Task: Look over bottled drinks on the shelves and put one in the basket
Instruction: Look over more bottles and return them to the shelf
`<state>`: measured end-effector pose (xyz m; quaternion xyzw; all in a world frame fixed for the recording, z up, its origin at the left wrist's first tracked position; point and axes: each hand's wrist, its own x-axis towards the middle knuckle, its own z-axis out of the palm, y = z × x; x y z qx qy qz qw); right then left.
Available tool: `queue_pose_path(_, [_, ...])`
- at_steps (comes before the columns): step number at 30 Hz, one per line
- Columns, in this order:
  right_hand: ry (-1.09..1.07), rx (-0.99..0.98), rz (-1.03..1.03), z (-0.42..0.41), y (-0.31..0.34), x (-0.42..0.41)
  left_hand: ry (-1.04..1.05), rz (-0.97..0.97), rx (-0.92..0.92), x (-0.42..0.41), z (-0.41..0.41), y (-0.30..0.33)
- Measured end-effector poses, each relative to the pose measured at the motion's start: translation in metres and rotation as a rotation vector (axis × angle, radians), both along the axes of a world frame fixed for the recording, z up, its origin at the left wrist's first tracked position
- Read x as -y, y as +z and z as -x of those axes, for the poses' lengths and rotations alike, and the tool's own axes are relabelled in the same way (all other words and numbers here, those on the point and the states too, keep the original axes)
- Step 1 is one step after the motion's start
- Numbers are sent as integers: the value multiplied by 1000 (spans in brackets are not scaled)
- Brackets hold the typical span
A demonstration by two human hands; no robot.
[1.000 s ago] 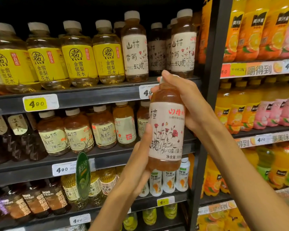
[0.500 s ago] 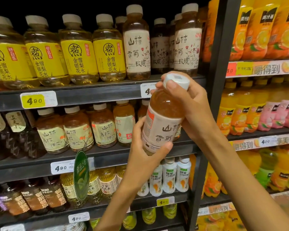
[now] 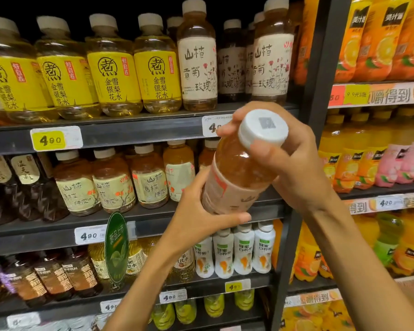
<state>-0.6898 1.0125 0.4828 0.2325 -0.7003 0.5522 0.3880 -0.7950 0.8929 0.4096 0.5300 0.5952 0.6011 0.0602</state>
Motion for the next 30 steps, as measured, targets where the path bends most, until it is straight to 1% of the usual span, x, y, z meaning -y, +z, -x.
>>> queue_pose_path(1, [4, 20, 104, 3, 0, 0, -36, 29, 38, 1, -4, -2])
queue_pose_path(4, [73, 64, 384, 9, 5, -7, -197, 91, 268, 4, -12, -8])
queue_pose_path(6, [184, 113, 502, 12, 7, -12, -285, 150, 385, 7, -15, -9])
queue_pose_path(8, [264, 186, 583, 15, 7, -17, -306, 193, 429, 5, -19, -11])
queue_pose_path(9, [250, 233, 595, 17, 6, -19, -285, 195, 434, 2, -23, -12])
queue_pose_path(11, [116, 330, 572, 20, 3, -24, -211, 168, 456, -1, -33, -15])
queue_pose_path(14, [-83, 446, 455, 21, 0, -26, -89, 113, 496, -5, -43, -17])
queue_pose_path(16, [-161, 478, 361, 22, -4, -24, -17, 106, 455, -8, -47, -21])
queue_pose_path(18, [-203, 446, 341, 23, -7, -22, -5, 127, 445, -9, -49, -24])
queue_pose_path(21, [-152, 370, 396, 22, -4, -25, -109, 123, 494, -7, -45, -20])
queue_pose_path(26, [193, 309, 551, 23, -1, -22, -386, 35, 710, -5, -43, -12])
queue_pose_path(27, [204, 295, 563, 23, 0, -22, -392, 27, 703, -6, -44, -10])
queue_pose_path(28, [171, 289, 554, 23, 0, -22, -364, 18, 677, -6, -44, -9])
queue_pose_path(30, [-9, 290, 483, 21, 1, -23, -195, 7, 598, -5, -46, -2])
